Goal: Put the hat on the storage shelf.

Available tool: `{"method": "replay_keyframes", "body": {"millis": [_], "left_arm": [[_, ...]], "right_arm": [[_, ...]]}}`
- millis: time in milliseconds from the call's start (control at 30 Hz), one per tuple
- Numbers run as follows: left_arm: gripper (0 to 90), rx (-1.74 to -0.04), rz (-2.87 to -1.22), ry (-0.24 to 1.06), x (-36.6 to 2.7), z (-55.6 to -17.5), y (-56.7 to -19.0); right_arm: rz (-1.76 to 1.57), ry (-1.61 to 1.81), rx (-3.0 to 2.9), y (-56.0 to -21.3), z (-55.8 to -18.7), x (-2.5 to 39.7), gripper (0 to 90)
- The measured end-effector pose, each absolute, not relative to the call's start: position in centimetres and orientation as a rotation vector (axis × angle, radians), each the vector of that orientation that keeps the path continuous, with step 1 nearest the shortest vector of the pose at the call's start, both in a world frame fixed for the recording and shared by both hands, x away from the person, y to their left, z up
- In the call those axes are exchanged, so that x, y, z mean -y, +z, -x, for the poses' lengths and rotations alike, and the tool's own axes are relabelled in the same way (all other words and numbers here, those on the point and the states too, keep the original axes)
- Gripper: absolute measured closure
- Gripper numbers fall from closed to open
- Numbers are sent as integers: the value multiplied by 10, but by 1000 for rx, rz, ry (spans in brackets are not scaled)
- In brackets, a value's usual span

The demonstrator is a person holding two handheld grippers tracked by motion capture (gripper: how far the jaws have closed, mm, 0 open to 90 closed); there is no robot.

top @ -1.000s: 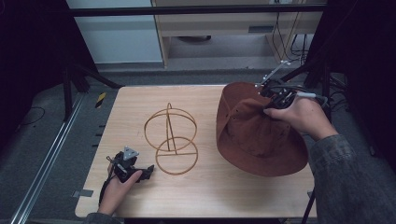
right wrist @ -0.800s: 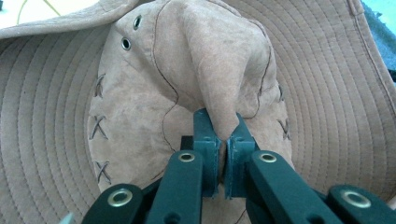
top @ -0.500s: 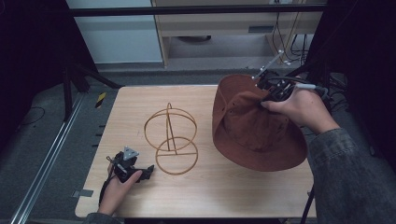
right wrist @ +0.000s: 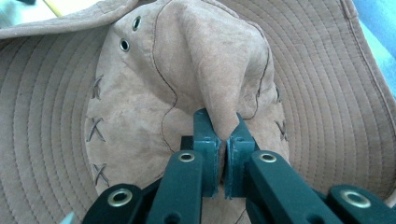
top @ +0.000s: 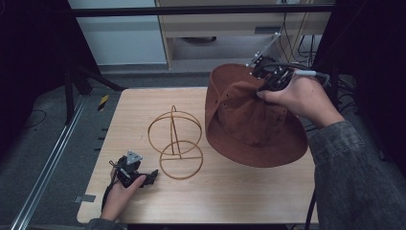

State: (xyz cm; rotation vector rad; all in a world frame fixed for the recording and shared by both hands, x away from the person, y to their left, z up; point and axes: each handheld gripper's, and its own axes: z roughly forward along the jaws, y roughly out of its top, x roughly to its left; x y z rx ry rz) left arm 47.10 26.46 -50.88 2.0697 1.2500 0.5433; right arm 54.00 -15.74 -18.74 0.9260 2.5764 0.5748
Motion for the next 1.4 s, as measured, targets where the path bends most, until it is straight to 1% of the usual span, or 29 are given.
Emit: {"method": "replay_keyframes", "body": {"millis": [300,733,1067,1400], "left_arm": [[0,-1250,-2070,543,-265,-471,-509],[0,-1249,-2072,542,-265,-471,-509],[0,-1249,-2071,542,-265,-471,-509],[0,-1249,-2073,543,-265,-471,-509]], "right_arm": [[-890,670,-2565,-174,-539,137,864],[-847,917,-2489,-173,-528,135,868],[-829,968,-2480,-174,-522,130,867],[-788,1004,-2481,-171,-517,113,869]]}}
